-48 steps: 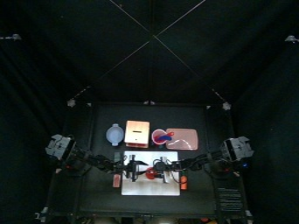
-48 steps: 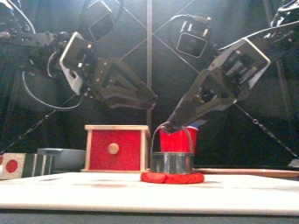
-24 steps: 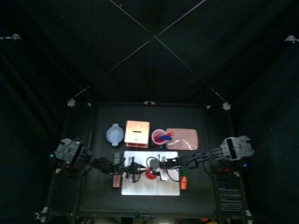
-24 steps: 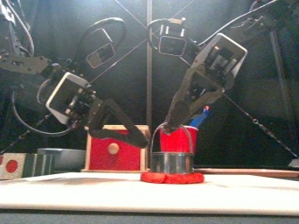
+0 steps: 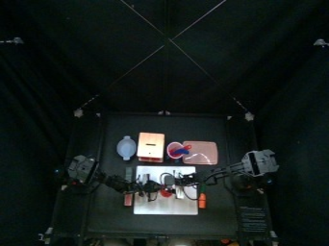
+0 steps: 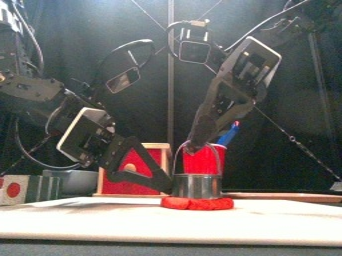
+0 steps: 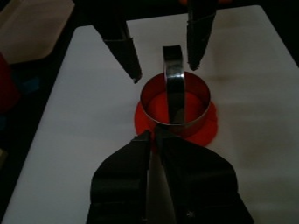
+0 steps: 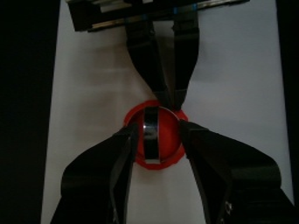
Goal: Get the cutter from the drawer then cut the dough then place the extra dough in the bowl
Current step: Cut the dough
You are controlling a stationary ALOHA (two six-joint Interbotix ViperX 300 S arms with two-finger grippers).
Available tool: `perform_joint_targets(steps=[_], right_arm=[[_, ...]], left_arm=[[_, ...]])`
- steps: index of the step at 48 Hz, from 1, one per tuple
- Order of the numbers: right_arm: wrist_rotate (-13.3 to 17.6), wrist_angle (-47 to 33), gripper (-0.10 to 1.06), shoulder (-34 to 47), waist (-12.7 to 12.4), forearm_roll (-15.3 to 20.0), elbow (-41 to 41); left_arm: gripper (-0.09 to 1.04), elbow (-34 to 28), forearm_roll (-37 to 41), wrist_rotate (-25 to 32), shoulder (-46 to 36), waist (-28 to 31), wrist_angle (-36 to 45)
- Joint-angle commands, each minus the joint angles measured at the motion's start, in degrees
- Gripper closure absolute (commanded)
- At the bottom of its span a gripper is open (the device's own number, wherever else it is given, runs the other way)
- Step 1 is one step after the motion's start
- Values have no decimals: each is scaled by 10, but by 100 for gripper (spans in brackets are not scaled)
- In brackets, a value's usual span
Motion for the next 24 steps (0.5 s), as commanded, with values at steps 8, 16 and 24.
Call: perform_joint_targets(steps=[8, 16, 24], right_arm=[[2, 40, 17, 1, 3, 3, -29], [2, 68, 18, 2, 2, 0, -50], [2, 94, 19, 5, 2, 0, -62]], left_arm=[[37, -14, -8, -5, 10, -4, 17], [37, -14, -8, -9, 11, -4, 18], [37, -16, -10, -9, 14, -4, 19]])
